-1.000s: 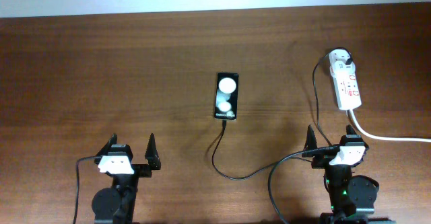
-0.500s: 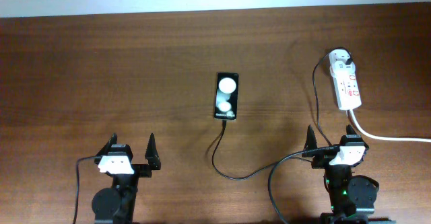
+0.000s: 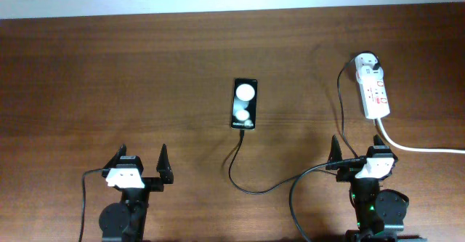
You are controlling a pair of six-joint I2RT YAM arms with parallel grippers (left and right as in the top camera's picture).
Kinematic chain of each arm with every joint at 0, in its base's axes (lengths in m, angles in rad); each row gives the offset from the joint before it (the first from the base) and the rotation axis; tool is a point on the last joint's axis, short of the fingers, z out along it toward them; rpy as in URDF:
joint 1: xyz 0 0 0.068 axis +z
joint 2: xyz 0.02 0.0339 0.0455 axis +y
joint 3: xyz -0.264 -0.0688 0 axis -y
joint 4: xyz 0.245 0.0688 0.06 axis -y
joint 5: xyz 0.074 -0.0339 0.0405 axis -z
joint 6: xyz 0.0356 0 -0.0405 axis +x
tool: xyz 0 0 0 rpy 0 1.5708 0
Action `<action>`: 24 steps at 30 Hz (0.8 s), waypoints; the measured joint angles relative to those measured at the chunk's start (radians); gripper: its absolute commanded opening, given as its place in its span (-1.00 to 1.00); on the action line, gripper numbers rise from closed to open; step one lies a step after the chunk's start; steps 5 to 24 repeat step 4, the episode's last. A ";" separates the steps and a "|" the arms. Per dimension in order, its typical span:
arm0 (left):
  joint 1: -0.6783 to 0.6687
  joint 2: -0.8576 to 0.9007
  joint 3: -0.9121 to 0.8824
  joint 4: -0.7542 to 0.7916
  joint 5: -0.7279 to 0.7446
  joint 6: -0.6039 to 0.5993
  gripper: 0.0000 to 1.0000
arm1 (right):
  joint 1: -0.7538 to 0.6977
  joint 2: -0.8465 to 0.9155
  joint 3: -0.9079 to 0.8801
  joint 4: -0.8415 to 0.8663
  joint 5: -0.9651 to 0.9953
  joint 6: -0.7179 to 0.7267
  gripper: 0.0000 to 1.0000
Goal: Plug charger to phone and switch on socket
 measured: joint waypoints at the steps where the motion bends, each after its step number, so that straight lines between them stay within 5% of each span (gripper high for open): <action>1: 0.000 0.000 0.000 0.000 0.000 0.000 0.98 | 0.000 0.000 0.000 0.000 0.000 0.000 0.97; 24: 0.000 0.000 0.000 0.000 0.000 0.000 0.98 | 0.000 0.000 0.000 0.000 0.000 0.000 0.98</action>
